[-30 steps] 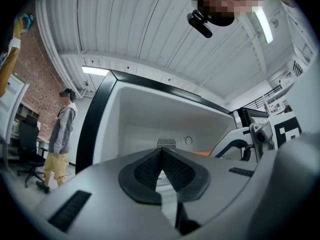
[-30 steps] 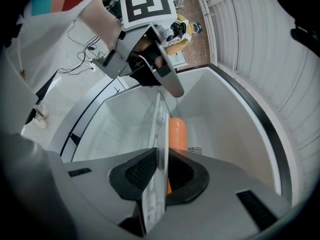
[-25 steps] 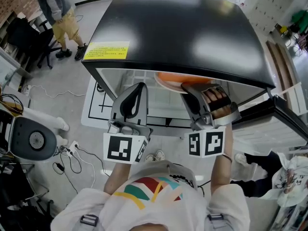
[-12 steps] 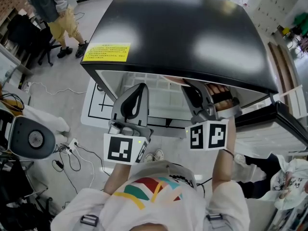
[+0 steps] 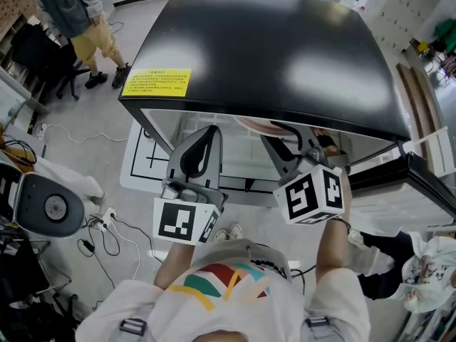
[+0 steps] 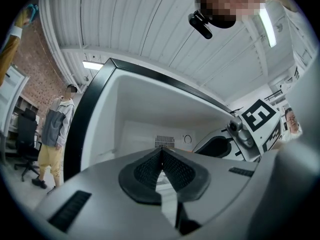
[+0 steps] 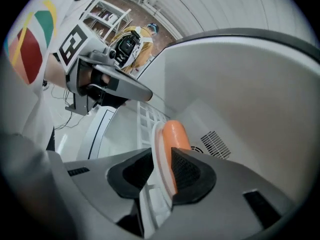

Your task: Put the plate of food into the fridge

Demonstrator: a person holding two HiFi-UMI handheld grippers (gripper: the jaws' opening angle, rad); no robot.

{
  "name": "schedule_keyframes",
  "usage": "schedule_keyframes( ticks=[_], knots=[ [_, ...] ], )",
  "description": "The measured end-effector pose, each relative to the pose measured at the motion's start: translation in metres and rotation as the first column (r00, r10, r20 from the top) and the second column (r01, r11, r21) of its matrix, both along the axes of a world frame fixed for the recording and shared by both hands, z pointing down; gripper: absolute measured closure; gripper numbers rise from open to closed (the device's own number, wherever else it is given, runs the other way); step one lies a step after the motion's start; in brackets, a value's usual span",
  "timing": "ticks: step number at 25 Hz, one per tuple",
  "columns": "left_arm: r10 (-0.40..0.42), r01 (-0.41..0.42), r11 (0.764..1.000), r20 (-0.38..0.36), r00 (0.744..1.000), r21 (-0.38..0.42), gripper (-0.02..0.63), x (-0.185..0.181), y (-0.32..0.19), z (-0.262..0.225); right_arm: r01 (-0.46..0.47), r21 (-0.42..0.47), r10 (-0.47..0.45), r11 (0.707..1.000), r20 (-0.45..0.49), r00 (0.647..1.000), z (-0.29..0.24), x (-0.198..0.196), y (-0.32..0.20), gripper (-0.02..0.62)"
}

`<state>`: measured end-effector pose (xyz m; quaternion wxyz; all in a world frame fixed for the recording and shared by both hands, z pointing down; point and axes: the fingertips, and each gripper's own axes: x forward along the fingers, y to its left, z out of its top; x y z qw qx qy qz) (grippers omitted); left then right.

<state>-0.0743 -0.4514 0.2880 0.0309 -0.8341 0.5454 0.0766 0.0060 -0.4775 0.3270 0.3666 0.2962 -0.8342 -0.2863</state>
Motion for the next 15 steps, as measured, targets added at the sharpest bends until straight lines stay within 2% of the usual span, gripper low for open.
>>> schedule_keyframes(
  ticks=[5, 8, 10, 12, 15],
  knots=[
    [0.018, -0.019, 1.0, -0.019, 1.0, -0.005, 0.6, 0.002, -0.001, 0.0, 0.04, -0.099, -0.031, 0.994, 0.095, 0.995, -0.006, 0.001, -0.001, 0.505],
    [0.032, -0.033, 0.999, -0.04, 0.999, -0.01, 0.6, 0.004, -0.001, 0.001, 0.079, -0.22, -0.025, 0.972, 0.239, 0.971, -0.013, 0.0, -0.003, 0.483],
    [0.036, -0.036, 0.999, -0.041, 0.999, -0.01, 0.6, 0.006, -0.001, 0.001, 0.123, -0.275, -0.011, 0.954, 0.376, 0.926, -0.024, -0.002, -0.003, 0.446],
    [0.037, -0.037, 0.999, -0.04, 0.999, -0.007, 0.6, 0.007, 0.0, 0.0, 0.166, -0.263, -0.022, 0.95, 0.475, 0.879, -0.042, -0.003, -0.001, 0.446],
    [0.034, -0.034, 0.999, -0.037, 0.999, 0.0, 0.6, 0.006, 0.001, -0.002, 0.184, -0.191, -0.069, 0.964, 0.488, 0.87, -0.06, -0.007, 0.003, 0.446]
  ],
)
